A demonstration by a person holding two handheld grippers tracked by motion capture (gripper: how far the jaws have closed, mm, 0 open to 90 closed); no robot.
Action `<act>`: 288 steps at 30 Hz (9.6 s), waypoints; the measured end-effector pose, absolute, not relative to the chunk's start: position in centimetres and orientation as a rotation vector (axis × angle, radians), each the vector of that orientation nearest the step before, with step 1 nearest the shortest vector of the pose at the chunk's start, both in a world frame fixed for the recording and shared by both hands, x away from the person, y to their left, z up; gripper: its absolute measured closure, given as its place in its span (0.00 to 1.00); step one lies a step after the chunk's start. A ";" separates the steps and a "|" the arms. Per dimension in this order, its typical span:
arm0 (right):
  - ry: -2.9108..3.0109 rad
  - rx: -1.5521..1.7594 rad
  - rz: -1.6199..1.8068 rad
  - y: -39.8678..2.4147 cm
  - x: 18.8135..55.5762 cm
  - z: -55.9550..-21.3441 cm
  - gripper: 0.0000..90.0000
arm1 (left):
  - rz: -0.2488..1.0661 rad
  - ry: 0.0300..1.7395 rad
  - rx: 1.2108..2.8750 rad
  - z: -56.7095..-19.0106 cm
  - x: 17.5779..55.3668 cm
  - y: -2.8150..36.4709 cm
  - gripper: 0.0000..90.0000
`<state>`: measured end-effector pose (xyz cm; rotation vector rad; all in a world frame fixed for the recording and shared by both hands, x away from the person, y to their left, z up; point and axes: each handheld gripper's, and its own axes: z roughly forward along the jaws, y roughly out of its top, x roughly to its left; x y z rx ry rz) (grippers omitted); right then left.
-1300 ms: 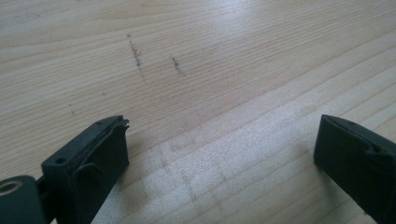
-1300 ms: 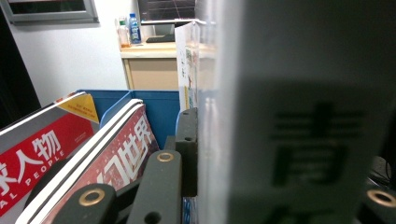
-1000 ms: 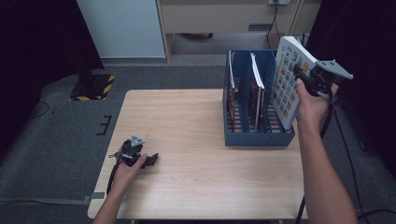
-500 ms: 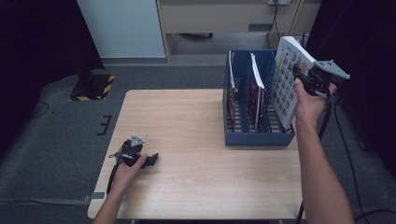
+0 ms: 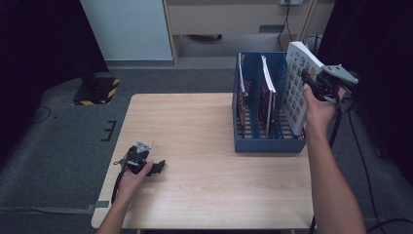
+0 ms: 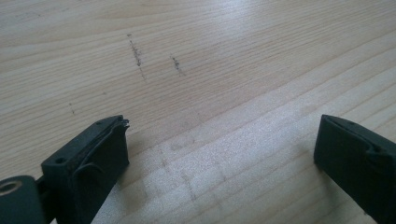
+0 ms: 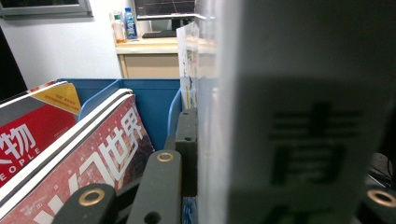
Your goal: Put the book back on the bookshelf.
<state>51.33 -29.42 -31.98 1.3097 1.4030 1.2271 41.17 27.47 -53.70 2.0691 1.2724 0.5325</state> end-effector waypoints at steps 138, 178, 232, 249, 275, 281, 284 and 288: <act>1.467 1.300 1.190 -28.5 52.1 -36.1 0.82 | 0.528 1.250 2.077 -53.7 41.1 27.2 0.03; 1.510 1.264 1.195 -27.6 52.9 -37.8 0.78 | 0.524 1.242 2.079 -53.7 41.2 27.0 0.03; 1.556 1.199 1.122 -27.4 52.2 -36.5 0.72 | 0.524 1.242 2.079 -53.7 41.2 27.0 0.03; 1.556 1.226 1.178 -27.7 52.0 -36.6 0.51 | 0.523 1.243 2.079 -53.7 41.2 27.0 0.03; 1.581 1.273 1.226 -28.1 51.6 -36.5 0.26 | 0.523 1.241 2.080 -53.7 41.2 27.0 0.03; 1.586 1.278 1.226 -28.3 51.2 -36.7 0.24 | 0.522 1.240 2.081 -53.7 41.2 26.9 0.03; 1.587 1.284 1.229 -28.4 51.0 -36.8 0.23 | 0.522 1.240 2.081 -53.7 41.2 26.9 0.03; 1.596 1.280 1.225 -28.4 50.8 -36.9 0.22 | 0.522 1.240 2.081 -53.7 41.3 26.9 0.03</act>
